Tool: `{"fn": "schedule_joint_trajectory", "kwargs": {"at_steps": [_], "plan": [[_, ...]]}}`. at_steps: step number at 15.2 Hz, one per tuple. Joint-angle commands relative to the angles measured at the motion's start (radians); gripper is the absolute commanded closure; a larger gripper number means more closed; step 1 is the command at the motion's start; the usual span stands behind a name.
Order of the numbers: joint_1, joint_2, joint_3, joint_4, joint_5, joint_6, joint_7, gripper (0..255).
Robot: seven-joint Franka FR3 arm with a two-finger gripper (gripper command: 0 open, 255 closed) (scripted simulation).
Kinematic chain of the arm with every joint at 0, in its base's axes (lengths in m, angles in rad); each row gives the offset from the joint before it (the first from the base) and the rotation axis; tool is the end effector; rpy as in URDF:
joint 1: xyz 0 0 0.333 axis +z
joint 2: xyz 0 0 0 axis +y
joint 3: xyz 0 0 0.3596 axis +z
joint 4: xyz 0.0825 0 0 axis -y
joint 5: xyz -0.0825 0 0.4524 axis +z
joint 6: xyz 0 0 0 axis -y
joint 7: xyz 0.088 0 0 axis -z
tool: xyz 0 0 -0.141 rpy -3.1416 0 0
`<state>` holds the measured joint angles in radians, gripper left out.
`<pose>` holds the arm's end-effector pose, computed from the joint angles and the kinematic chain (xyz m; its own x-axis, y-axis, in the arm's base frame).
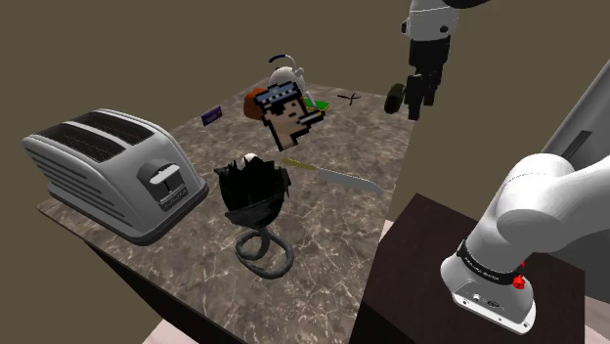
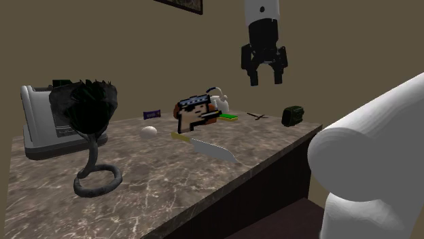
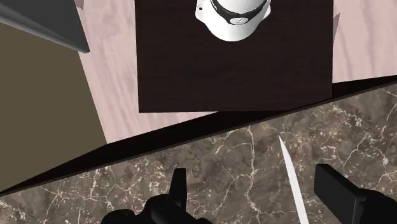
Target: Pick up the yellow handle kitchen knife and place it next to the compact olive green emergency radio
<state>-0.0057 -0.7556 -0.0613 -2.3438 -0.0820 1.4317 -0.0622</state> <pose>0.3309 -0.0392 0.5724 0.9873 0.0077 -0.1588 0.0126 -0.9995 0.0301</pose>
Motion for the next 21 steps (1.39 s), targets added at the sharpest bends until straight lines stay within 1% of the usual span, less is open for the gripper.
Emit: {"fn": "schedule_joint_trajectory", "kwargs": {"at_steps": [1, 6, 11, 16, 21], "plan": [[0.0, 0.0, 0.0, 0.0, 0.0, 0.0, 0.0, 0], [0.04, 0.084, 0.025, -0.063, 0.031, 0.178, 0.003, 0], [0.078, 0.197, 0.053, -0.095, 0.058, 0.354, 0.003, 0], [0.116, 0.334, 0.083, -0.094, 0.08, 0.522, 0.0, 0], [0.149, 0.488, 0.115, -0.061, 0.094, 0.676, -0.002, 0]]}}
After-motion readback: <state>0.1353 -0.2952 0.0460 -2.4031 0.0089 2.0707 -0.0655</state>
